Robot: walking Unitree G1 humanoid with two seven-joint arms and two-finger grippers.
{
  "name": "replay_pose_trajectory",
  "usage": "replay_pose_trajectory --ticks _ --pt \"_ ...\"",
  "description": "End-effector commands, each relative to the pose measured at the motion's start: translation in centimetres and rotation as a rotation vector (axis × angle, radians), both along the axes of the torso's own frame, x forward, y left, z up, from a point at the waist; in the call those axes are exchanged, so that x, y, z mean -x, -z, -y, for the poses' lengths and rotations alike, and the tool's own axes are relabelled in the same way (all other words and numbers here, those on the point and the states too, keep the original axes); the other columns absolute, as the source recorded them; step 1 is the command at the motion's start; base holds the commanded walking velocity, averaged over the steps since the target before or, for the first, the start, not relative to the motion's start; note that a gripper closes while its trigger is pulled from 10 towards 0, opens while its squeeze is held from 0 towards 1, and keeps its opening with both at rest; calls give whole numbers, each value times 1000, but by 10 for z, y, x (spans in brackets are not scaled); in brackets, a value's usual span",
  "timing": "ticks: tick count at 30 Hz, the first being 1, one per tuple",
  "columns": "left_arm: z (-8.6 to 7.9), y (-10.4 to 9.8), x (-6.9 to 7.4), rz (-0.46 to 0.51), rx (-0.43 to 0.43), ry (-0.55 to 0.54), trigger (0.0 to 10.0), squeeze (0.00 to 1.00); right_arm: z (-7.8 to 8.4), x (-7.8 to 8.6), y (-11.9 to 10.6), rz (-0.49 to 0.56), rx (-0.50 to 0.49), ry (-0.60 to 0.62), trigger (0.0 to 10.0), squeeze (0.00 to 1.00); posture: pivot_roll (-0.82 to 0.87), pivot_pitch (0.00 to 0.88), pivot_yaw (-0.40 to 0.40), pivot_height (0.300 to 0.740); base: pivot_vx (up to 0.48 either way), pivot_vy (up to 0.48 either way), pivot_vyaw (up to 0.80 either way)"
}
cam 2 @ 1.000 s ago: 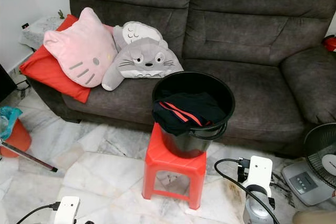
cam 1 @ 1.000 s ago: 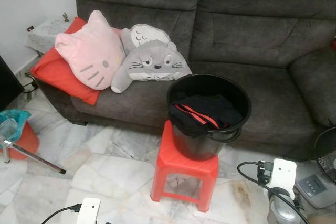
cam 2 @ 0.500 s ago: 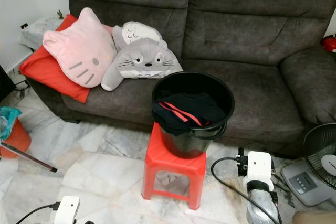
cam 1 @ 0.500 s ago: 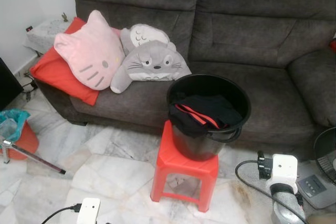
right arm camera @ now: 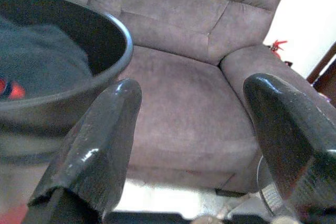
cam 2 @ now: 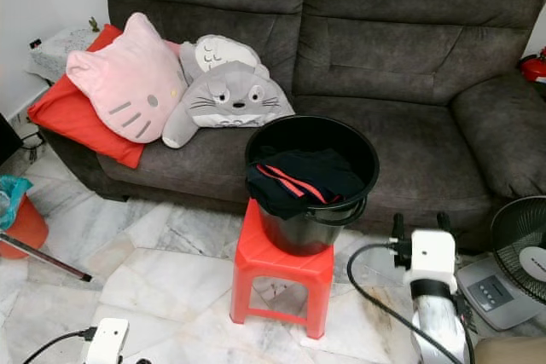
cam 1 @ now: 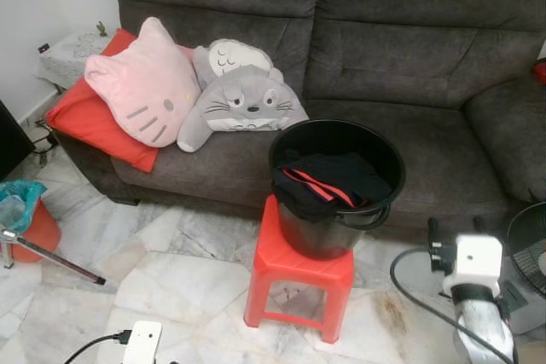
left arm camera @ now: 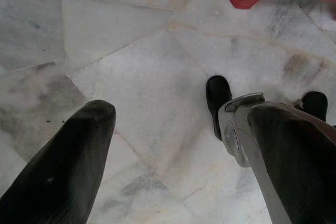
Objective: Hang hanger
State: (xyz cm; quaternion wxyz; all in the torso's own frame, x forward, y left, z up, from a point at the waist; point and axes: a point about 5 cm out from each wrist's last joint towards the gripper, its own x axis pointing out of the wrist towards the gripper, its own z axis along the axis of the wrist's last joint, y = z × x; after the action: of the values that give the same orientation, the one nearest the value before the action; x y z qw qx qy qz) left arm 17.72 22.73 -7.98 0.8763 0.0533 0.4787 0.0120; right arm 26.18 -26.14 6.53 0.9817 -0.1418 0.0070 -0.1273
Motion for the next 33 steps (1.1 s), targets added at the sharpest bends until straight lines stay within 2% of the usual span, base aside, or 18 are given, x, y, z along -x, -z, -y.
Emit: replay_pose_trajectory --ticks 1,3,6,9,13,17,18,21,27,33 --pt "0 0 1 -12 -5 19 10000 0 0 -9 -12 18 1 -11 10000 0 0 0 12 732 0 0 0" --pt "0 0 1 -10 -5 19 10000 0 -5 -24 -27 32 8 -52 10000 0 2 0 11 732 0 0 0" --pt "0 0 0 -10 -5 18 10000 0 -8 -30 -35 45 20 -74 10000 0 2 0 11 732 0 0 0" --pt "-1 0 0 -9 -7 20 10000 0 -22 -50 -67 140 12 -133 10000 0 -1 0 18 732 0 0 0" --pt "-1 0 0 -9 -8 20 10000 0 -33 -59 -79 156 10 -172 10000 0 3 0 16 732 0 0 0" --pt "-1 0 0 -8 -9 19 10000 0 -47 -64 -76 80 9 -211 10000 0 7 0 16 732 0 0 0" --pt "-1 0 0 -8 -9 18 10000 0 -52 -65 -67 -15 71 -245 10000 0 8 0 17 732 0 0 0" --pt "-1 0 0 -8 -10 19 10000 0 -59 -65 -60 -83 121 -305 10000 0 7 0 19 732 0 0 0" --pt "-1 0 1 -10 -9 17 10000 0 -54 -67 -56 -171 187 -272 10000 0 12 0 14 732 0 0 0" --pt "-1 1 2 -15 0 10 10000 0 -57 -69 -54 -250 249 -303 10000 0 13 0 15 732 0 0 0"
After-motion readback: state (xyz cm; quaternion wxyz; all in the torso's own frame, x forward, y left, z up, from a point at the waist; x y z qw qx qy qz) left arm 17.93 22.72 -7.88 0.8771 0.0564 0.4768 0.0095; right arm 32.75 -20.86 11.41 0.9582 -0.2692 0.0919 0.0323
